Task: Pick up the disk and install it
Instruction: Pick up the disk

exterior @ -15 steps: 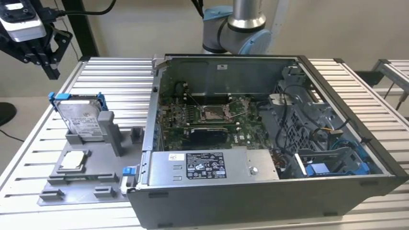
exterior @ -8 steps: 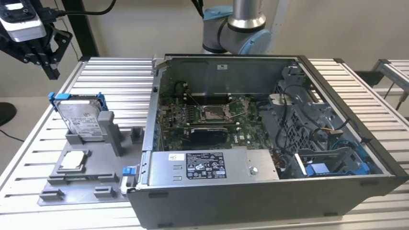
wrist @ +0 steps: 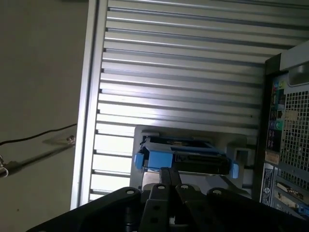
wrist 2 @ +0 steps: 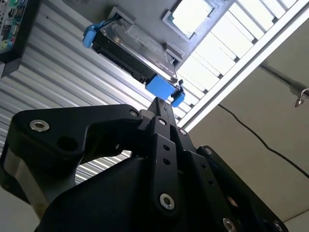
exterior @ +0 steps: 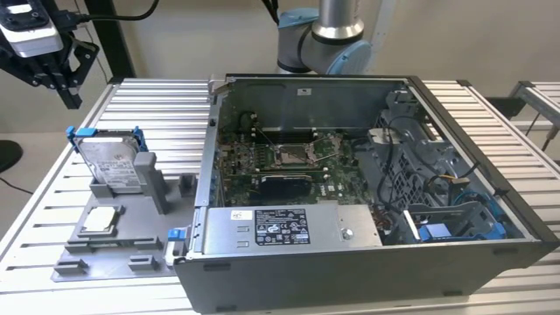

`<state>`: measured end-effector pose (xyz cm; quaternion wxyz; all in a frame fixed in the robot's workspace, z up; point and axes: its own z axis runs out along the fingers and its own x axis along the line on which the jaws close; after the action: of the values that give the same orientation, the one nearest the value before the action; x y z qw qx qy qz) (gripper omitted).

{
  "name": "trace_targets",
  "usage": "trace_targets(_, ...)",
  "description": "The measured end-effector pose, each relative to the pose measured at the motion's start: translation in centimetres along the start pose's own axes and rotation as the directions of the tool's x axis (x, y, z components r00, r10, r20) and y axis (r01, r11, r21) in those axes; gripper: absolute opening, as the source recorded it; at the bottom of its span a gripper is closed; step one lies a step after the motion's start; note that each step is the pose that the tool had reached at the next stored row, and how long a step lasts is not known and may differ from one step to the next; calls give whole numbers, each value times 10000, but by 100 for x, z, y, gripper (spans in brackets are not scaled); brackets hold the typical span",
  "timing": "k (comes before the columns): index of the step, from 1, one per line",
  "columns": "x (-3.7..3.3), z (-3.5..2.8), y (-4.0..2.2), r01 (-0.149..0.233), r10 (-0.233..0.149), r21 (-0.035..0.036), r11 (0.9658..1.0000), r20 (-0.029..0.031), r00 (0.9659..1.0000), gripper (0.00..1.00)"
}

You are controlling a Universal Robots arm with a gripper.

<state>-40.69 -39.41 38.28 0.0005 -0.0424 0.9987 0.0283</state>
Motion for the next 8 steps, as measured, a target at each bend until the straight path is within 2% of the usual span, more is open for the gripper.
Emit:
trace_targets(2, 0, 0, 0, 147, -147, 0, 9999, -9, 9999, 0)
trace_targets(4, 0, 0, 0, 510, -510, 0, 9987, -28, 9987, 0)
trace_targets(6, 0, 0, 0, 862, -862, -2, 9963, -48, 9963, 0)
trace_targets(8, 0, 0, 0, 1235, -1235, -4, 9923, -70, 9923, 0)
